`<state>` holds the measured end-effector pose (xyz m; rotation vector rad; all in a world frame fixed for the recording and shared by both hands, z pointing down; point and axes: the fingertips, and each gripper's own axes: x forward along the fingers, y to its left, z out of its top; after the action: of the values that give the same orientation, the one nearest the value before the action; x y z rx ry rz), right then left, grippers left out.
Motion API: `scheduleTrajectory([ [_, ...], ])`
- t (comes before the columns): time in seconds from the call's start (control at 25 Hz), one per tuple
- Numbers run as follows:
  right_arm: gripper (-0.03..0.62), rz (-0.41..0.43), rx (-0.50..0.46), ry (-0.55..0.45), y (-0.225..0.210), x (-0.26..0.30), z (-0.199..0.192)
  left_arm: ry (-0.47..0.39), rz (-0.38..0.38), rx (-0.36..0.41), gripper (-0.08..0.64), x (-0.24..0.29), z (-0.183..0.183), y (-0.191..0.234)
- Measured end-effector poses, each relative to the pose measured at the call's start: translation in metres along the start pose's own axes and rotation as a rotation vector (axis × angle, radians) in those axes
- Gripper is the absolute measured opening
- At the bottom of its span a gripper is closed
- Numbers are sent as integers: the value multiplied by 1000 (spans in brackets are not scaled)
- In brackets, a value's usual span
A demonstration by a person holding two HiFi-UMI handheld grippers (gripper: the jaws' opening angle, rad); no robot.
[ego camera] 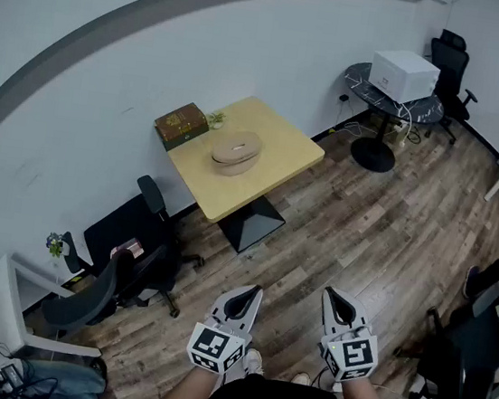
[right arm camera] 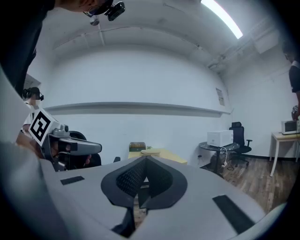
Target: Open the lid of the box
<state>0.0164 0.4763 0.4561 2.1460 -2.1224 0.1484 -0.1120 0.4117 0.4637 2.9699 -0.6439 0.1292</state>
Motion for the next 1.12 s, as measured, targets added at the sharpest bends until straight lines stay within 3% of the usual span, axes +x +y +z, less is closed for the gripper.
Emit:
scheduleTrajectory([
  [0.28, 18, 22, -16, -19, 3, -5, 3, 0, 42, 23, 18, -4, 1, -4],
  [0.44, 18, 28, -46, -43, 10, -3, 16, -12, 37, 7, 18, -4, 8, 3],
  [0.72, 22, 46, -56, -114, 30, 23, 44, -37, 30, 45, 18, -4, 20, 27],
  [0.84, 139, 45, -60, -115, 37, 37, 48, -40, 18, 53, 20, -4, 22, 39],
  [0.92, 169, 38, -61, -119, 42, 46, 52, -40, 12, 55, 19, -6, 24, 49],
  [1.12, 321, -15, -78, -94, 44, 67, 53, -52, 2, 55, 20, -8, 30, 72],
])
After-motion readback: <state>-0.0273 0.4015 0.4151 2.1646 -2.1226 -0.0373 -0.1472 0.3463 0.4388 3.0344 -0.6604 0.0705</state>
